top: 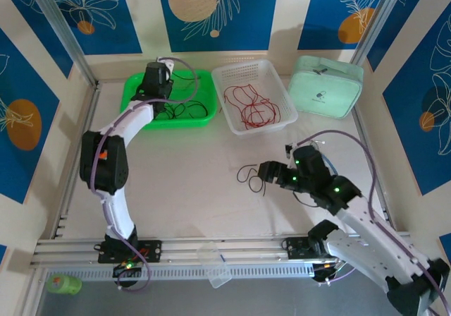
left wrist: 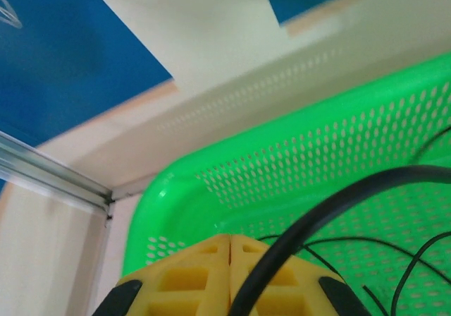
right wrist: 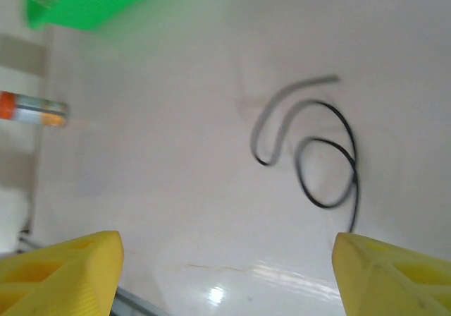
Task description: Untangle the cables
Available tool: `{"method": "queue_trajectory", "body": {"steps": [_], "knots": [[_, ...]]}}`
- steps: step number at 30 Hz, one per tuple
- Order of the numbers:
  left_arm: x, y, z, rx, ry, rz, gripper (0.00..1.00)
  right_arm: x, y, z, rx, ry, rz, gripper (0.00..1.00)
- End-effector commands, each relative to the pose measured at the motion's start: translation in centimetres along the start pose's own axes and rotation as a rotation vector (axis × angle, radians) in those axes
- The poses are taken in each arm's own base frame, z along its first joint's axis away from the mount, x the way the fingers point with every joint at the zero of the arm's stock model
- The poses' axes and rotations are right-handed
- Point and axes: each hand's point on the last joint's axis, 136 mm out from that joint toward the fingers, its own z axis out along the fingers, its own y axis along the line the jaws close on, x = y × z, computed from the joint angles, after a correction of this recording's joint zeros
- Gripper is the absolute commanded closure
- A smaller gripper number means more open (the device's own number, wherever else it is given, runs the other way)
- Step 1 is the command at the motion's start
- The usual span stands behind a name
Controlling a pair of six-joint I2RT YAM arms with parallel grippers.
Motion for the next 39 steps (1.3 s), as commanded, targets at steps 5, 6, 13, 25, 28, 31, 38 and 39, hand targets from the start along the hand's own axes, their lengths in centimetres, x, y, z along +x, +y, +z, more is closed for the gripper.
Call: {"method": "queue_trajectory", "body": {"steps": [5,6,13,25,28,31,38,39], "knots": [[2.8,-0.3,4.2,-0.092,0.051,-0.010,1.00,2.6,-4.7,4.8,0.308,0.082,0.046,0.27],[3.2,-0.4,4.4,-0.095,0.060,-0.011,1.00,2.9,-5.1,5.3,0.342,0.097,0.045,0.29],[1.3,-0.1,2.7,-0.041,0.026,-0.082,0.29,3.6,-6.9,7.2,0.482,0.153,0.039,0.54],[-8.7,4.2,-7.2,0.044,-0.203,-0.183,0.00,4.3,-8.0,8.6,0.500,0.168,0.063,0.67],[-9.5,4.0,-9.5,0.088,-0.216,-0.195,0.00,4.5,-8.2,8.9,0.514,0.182,0.062,0.69],[-9.8,3.3,-11.6,0.142,-0.213,-0.197,0.00,4.8,-8.6,9.2,0.530,0.197,0.064,0.73],[-9.9,-0.7,-18.0,0.285,-0.225,-0.142,0.02,4.9,-8.7,9.1,0.543,0.199,0.069,0.88],[-9.6,-1.7,-19.0,0.314,-0.214,-0.121,0.03,4.8,-8.7,9.0,0.544,0.201,0.069,0.92]]}}
